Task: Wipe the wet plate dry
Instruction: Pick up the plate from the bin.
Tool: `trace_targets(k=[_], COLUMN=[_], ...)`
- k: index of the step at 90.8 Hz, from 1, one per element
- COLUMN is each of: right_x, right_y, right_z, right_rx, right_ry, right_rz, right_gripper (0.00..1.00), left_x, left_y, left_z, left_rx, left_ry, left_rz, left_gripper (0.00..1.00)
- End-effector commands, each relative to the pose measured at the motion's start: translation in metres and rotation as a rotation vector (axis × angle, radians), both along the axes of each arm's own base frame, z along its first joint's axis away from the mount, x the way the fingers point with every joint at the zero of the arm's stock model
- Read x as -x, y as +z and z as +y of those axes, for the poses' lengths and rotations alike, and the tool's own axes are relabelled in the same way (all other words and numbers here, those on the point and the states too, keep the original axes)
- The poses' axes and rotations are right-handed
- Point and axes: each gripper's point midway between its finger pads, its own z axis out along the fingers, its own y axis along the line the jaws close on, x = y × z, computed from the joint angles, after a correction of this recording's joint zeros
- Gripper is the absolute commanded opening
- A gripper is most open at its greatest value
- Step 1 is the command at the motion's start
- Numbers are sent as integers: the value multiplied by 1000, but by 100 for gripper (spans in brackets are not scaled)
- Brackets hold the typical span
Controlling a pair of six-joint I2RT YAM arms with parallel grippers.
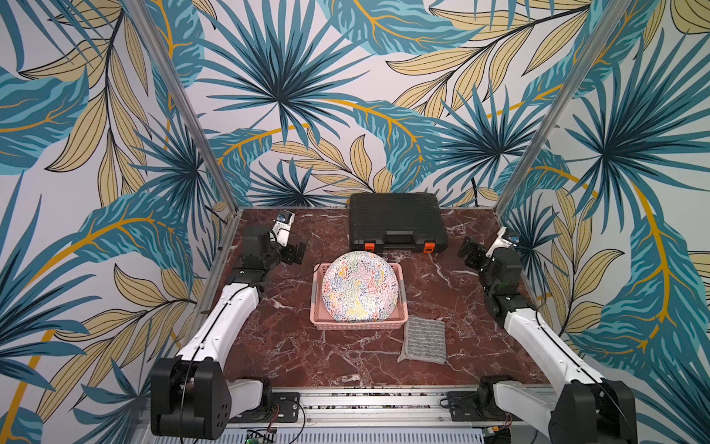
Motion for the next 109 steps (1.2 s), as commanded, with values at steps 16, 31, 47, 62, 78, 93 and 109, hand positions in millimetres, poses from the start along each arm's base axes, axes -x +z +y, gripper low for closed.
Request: trace_targets(k=[16, 31, 47, 62, 78, 93, 109], right_x=[5, 30, 41, 45, 40, 37, 29], right_y=[-28, -49, -75, -91, -110, -128, -135], right_z=[109, 179, 218, 256, 258, 258, 255], right_rx=[-285, -167, -51, 87, 129, 162, 218], right_ry=[428, 632, 732, 831, 822, 831, 823], right_rz=[301, 512, 608, 682, 737, 791, 777], right_gripper=[99, 100, 98, 88, 78, 72, 69], left_x=[109, 133, 137, 127, 118, 111, 102], left_y=[-81, -87, -110, -130, -141, -147, -153], left_z=[-34, -34, -32, -33, -41, -44, -45], left_rx=[-103, -85, -92, -84, -53, -40, -42], left_ry=[-292, -305, -301, -289, -306, -296, -285], left_rz=[512, 610, 688, 749, 788, 795, 789], left_gripper=[100, 100, 97, 93, 88, 87, 86])
